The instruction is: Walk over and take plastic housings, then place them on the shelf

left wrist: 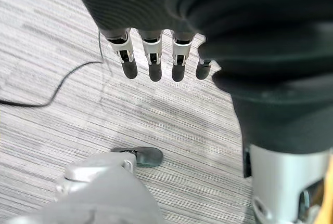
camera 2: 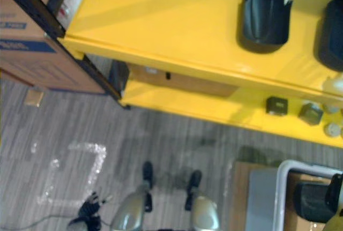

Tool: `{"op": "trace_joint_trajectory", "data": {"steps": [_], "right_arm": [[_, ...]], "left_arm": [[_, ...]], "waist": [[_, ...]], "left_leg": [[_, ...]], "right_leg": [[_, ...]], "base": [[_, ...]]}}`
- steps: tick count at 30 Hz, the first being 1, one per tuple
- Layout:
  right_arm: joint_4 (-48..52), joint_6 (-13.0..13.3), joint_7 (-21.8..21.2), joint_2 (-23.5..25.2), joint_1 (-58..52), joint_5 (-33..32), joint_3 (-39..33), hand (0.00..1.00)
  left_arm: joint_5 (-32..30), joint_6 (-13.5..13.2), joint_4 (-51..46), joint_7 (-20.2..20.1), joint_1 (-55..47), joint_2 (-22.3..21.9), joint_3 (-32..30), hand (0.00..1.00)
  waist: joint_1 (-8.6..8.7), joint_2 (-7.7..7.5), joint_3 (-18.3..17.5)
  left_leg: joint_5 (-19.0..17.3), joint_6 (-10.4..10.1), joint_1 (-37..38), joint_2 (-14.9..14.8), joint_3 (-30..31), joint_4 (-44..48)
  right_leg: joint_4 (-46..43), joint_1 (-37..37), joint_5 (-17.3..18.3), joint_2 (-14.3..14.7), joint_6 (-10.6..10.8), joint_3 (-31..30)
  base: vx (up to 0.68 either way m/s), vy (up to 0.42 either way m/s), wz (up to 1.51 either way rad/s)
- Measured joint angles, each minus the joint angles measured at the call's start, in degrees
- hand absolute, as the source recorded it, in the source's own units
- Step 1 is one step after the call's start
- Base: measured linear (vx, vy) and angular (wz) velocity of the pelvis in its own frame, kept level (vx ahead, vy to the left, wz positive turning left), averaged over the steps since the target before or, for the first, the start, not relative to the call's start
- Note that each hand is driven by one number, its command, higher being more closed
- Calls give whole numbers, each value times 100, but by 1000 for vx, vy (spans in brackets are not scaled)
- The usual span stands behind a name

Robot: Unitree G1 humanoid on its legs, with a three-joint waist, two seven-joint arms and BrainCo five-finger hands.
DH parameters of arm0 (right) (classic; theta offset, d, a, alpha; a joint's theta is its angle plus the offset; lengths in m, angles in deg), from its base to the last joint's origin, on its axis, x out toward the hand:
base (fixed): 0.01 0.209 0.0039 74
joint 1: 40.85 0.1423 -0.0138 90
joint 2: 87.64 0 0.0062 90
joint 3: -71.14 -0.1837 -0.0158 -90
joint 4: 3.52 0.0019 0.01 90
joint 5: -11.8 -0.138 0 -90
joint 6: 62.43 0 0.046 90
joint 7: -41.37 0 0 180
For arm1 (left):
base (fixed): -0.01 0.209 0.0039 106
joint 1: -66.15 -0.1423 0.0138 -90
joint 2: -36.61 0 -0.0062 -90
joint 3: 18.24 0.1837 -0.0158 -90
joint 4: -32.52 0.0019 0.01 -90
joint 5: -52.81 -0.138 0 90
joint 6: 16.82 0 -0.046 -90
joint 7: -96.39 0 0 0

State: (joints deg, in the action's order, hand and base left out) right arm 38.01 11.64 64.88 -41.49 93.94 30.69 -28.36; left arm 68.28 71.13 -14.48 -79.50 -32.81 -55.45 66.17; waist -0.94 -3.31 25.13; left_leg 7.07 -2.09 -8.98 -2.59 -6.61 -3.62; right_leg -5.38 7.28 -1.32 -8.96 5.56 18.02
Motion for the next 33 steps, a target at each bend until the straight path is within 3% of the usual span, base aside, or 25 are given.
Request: {"op": "trace_joint_trajectory", "data": {"steps": [7, 9, 14, 24, 33], "right_arm": [[-142, 664, -847, -269, 374, 227, 787, 0], [-155, 745, -1040, -325, 450, 257, 979, 0], [-244, 767, -1392, -333, 564, 266, 1241, 0], [-261, 325, -1472, -649, 637, 217, 1366, 0], [-520, 390, -1625, -651, 631, 215, 1181, 0]], "left_arm": [[15, -11, -151, -48, 193, 142, 20, 0], [36, -46, -155, -50, 234, 139, 34, 0], [39, -78, -141, -53, 260, 146, 166, 0], [41, -121, -137, -63, 265, 136, 213, 0], [44, -136, -148, -133, 267, 137, 226, 0]], "waist": [[-57, 83, 172], [-96, 132, 205], [-148, 197, 240], [-150, 338, 317], [-67, 429, 326]], "left_leg": [[-221, 14, -330, 11, 93, 426], [-259, 21, -363, 13, 89, 484], [-311, 23, -534, -2, 57, 640], [-400, 36, -611, -21, -28, 845], [-399, 36, -601, -33, -39, 843]], "right_leg": [[-33, 92, -2, -6, -4, 69], [-37, 107, 4, -11, -13, 67], [-119, 265, 18, -17, -35, 40], [-242, 360, 59, -29, -81, -78], [-265, 373, 60, -22, -81, -94]], "base": [[46, -7, 8], [4, -1, -2], [5, -3, -2], [0, 2, -4], [4, 0, -2]]}}
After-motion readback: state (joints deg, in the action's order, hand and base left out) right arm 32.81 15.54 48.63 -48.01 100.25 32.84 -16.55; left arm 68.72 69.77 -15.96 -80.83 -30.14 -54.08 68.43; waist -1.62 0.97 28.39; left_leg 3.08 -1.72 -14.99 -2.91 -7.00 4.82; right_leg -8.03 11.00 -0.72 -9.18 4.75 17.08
